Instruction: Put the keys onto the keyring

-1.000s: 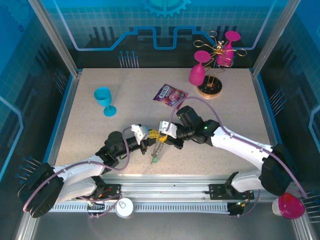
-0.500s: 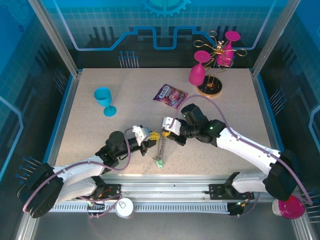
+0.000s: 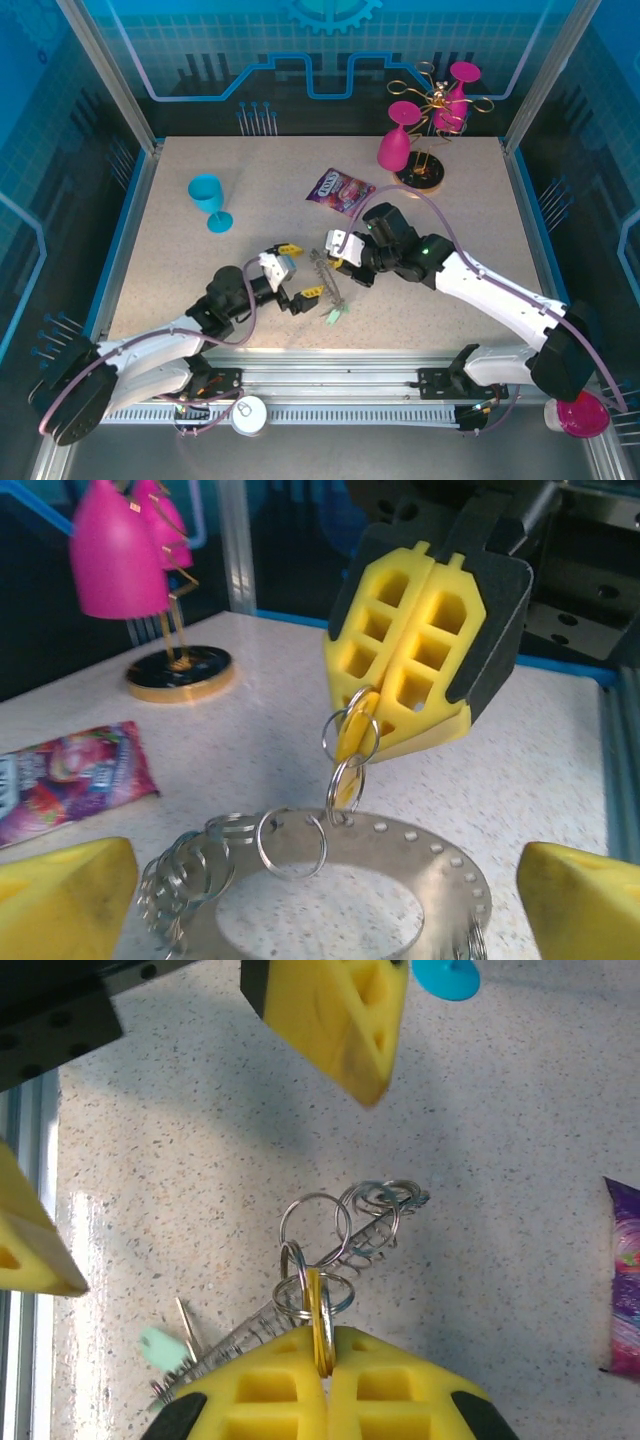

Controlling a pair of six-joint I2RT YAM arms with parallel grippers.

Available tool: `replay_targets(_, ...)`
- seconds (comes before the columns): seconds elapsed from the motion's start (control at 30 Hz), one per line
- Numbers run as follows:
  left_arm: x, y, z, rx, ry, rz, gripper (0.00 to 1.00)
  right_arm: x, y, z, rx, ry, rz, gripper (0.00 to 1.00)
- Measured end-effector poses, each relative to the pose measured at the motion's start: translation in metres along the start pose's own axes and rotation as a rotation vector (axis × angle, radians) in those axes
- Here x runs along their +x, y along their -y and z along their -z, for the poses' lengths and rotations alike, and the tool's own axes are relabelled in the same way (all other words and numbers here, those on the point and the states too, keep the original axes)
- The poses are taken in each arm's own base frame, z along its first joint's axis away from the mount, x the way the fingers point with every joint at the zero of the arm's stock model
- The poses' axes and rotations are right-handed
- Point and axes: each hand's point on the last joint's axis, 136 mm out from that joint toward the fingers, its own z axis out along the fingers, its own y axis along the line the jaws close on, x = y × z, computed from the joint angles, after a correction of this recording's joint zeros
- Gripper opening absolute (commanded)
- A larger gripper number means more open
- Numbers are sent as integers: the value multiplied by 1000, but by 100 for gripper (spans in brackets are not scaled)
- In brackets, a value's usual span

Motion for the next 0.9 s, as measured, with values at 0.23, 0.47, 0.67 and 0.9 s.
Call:
replay_targets(0.23, -60, -53, 60, -387, 234, 55, 99, -41, -1, -21, -41, 30, 71, 0)
replay_targets(0.47, -96, -99, 153, -775, 469, 183, 99, -69, -13, -69, -110, 74, 89, 0)
replay_targets(0.67, -67, -116, 161, -915, 364, 211, 99, -26, -3, -112, -94, -40, 63, 0)
replay_targets(0.9, -26, -131, 145, -993, 153, 177, 99, 64, 26, -113, 63, -334, 153, 0)
